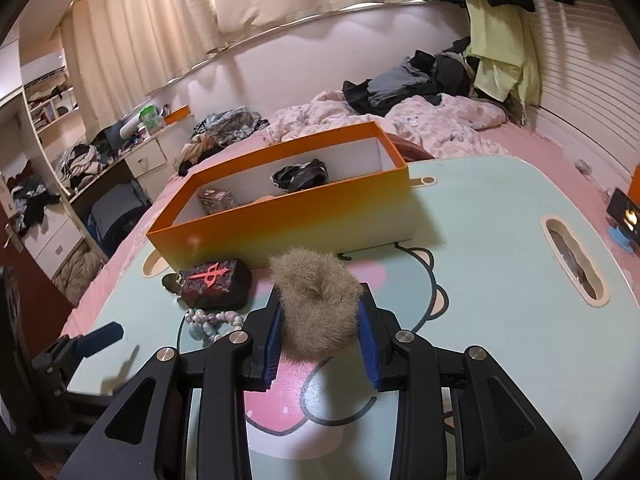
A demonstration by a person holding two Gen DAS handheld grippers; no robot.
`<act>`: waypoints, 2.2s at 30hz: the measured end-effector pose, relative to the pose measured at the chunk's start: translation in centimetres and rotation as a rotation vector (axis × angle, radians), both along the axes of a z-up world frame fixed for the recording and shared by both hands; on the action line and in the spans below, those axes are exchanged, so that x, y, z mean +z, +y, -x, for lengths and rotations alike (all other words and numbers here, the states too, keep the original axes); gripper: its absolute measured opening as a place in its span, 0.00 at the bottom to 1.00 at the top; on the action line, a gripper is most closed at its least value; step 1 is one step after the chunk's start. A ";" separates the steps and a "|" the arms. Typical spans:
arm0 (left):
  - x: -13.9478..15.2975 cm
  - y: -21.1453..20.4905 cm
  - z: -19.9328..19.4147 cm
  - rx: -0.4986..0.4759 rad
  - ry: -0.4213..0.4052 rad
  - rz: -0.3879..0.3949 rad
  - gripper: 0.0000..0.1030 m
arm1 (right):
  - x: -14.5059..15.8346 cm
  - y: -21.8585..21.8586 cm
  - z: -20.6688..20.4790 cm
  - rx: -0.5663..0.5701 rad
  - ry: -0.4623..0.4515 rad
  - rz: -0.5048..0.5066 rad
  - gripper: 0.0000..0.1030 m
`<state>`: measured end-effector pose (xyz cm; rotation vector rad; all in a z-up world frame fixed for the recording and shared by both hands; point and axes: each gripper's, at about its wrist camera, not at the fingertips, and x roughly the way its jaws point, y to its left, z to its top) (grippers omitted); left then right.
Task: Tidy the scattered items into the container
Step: 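Grasp the bead bracelet with the left gripper while the right holds the brown tuft, then carry the bracelet and brown tuft over the box and lower them in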
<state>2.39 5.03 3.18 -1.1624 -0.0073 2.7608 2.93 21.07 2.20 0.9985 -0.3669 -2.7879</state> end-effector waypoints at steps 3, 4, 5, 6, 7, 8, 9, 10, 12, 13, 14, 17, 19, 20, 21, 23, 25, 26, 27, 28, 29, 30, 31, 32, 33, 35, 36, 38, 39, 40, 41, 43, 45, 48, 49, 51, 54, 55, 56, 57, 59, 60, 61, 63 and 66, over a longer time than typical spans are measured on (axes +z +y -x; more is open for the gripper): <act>0.1 0.7 0.7 -0.037 -0.017 -0.023 0.81 | 0.0 0.0 0.0 -0.001 -0.004 0.006 0.34; 0.1 1.1 1.0 -0.044 -0.018 -0.024 0.81 | 0.0 0.0 0.0 0.000 -0.002 0.007 0.34; 0.1 1.3 1.1 -0.050 -0.017 -0.021 0.81 | 0.0 0.0 0.0 0.000 -0.001 0.008 0.34; 0.1 1.7 1.4 -0.056 -0.016 -0.011 0.81 | 0.0 0.0 0.0 0.000 0.000 0.008 0.34; 0.0 2.2 1.8 -0.060 -0.018 0.005 0.81 | 0.0 0.0 0.0 0.000 0.000 0.009 0.34; -0.1 2.7 2.3 -0.063 -0.021 0.015 0.81 | 0.0 0.0 0.0 0.000 -0.001 0.009 0.34; -0.2 2.8 2.5 -0.066 -0.025 0.019 0.81 | 0.0 0.0 0.0 0.000 -0.001 0.009 0.34; -0.4 3.1 2.8 -0.074 -0.037 0.023 0.81 | 0.0 0.0 0.0 -0.001 0.000 0.008 0.34; -0.9 3.7 3.1 -0.094 -0.056 0.026 0.68 | 0.0 -0.1 0.0 0.000 -0.001 0.007 0.34; -1.2 3.8 3.1 -0.100 -0.064 0.032 0.58 | 0.0 0.0 0.0 -0.001 -0.001 0.008 0.34; -1.2 4.0 3.0 -0.101 -0.052 0.050 0.48 | 0.0 0.0 0.0 -0.001 -0.001 0.009 0.34; -0.8 4.1 2.1 -0.131 -0.010 0.047 0.21 | 0.0 0.1 0.0 -0.001 -0.003 0.013 0.34; -0.2 3.9 1.5 -0.127 0.020 0.050 0.12 | 0.0 0.2 0.0 -0.002 -0.005 0.016 0.34; 0.2 3.7 1.1 -0.137 0.033 0.032 0.12 | 0.0 0.3 0.0 -0.002 -0.004 0.015 0.34; 0.3 3.6 1.0 -0.143 0.038 0.020 0.12 | 0.0 0.3 0.0 -0.001 -0.004 0.015 0.34; 0.7 3.3 0.5 -0.144 0.051 -0.006 0.12 | 0.0 0.2 0.0 0.001 -0.003 0.012 0.34; 1.0 2.9 0.1 -0.147 0.067 -0.025 0.12 | 0.0 0.3 0.1 0.002 -0.005 0.011 0.34; 1.2 2.7 -0.1 -0.147 0.075 -0.038 0.12 | 0.0 0.3 0.1 0.002 -0.005 0.011 0.34; 1.4 2.4 -0.3 -0.147 0.081 -0.048 0.12 | 0.0 0.3 0.1 0.001 -0.005 0.012 0.34; 1.7 2.3 -0.4 -0.145 0.088 -0.057 0.12 | 0.0 0.4 0.2 0.001 -0.006 0.013 0.34; 2.0 2.0 -0.6 -0.140 0.098 -0.066 0.12 | 0.0 0.3 0.2 0.000 -0.006 0.011 0.34; 2.2 1.8 -0.8 -0.141 0.104 -0.071 0.12 | -0.1 0.4 0.2 0.000 -0.006 0.012 0.34; 2.4 1.6 -1.0 -0.138 0.108 -0.074 0.12 | -0.1 0.5 0.2 0.001 -0.007 0.013 0.34; 2.6 1.4 -1.2 -0.133 0.115 -0.077 0.12 | -0.2 0.5 0.2 0.002 -0.008 0.012 0.34; 2.8 1.2 -1.3 -0.132 0.122 -0.084 0.12 | -0.2 0.5 0.2 0.003 -0.009 0.011 0.34; 3.3 0.7 -1.6 -0.131 0.129 -0.105 0.12 | -0.2 0.4 0.2 0.004 -0.010 0.008 0.34; 3.4 0.6 -1.7 -0.132 0.132 -0.110 0.12 | -0.2 0.3 0.2 0.004 -0.010 0.008 0.34; 3.7 0.5 -1.8 -0.129 0.140 -0.113 0.12 | -0.1 0.3 0.2 0.004 -0.010 0.008 0.34; 3.7 0.4 -1.8 -0.129 0.142 -0.116 0.12 | -0.2 0.3 0.2 0.004 -0.010 0.008 0.34; 3.9 0.4 -1.8 -0.131 0.145 -0.117 0.12 | -0.1 0.2 0.2 0.004 -0.010 0.007 0.34; 4.0 0.4 -1.7 -0.133 0.146 -0.119 0.12 | -0.1 0.2 0.2 0.005 -0.009 0.006 0.34; 4.5 0.3 -1.4 -0.138 0.154 -0.126 0.12 | 0.0 0.1 0.1 0.007 -0.005 0.001 0.34; 5.0 0.3 -1.2 -0.134 0.167 -0.125 0.12 | 0.1 -0.1 0.1 0.010 0.002 -0.004 0.34; 5.9 0.2 -0.8 -0.139 0.188 -0.127 0.12 | 0.6 -0.2 0.0 0.015 0.016 -0.008 0.34; 6.4 0.2 -0.6 -0.144 0.197 -0.128 0.12 | 0.8 -0.3 0.0 0.017 0.021 -0.008 0.34; 7.1 0.2 -0.2 -0.149 0.214 -0.126 0.12 | 1.4 -0.2 0.1 0.022 0.032 -0.001 0.34; 8.5 0.4 1.4 -0.151 0.236 -0.116 0.12 | 2.8 -0.2 0.8 0.034 0.055 0.007 0.34; 8.8 0.5 2.0 -0.152 0.240 -0.114 0.12 | 3.4 -0.3 1.1 0.036 0.063 0.003 0.34; 9.1 0.6 2.6 -0.153 0.242 -0.112 0.12 | 3.8 -0.3 1.4 0.036 0.070 0.001 0.34; 9.5 0.7 3.5 -0.152 0.245 -0.108 0.12 | 4.4 -0.3 1.9 0.038 0.078 -0.002 0.34; 10.0 1.0 5.0 -0.140 0.252 -0.099 0.12 | 5.4 -0.3 3.1 0.044 0.083 -0.003 0.34; 10.2 1.1 6.0 -0.131 0.253 -0.091 0.12 | 5.9 -0.2 3.7 0.040 0.085 -0.001 0.34; 10.2 1.2 6.7 -0.127 0.251 -0.091 0.12 | 6.4 -0.1 4.6 0.039 0.082 0.003 0.34; 10.1 1.2 7.9 -0.121 0.236 -0.097 0.12 | 6.9 0.2 6.3 0.038 0.069 0.019 0.34; 9.8 1.3 9.5 -0.115 0.226 -0.103 0.12 | 7.0 0.4 8.3 0.035 0.041 0.026 0.34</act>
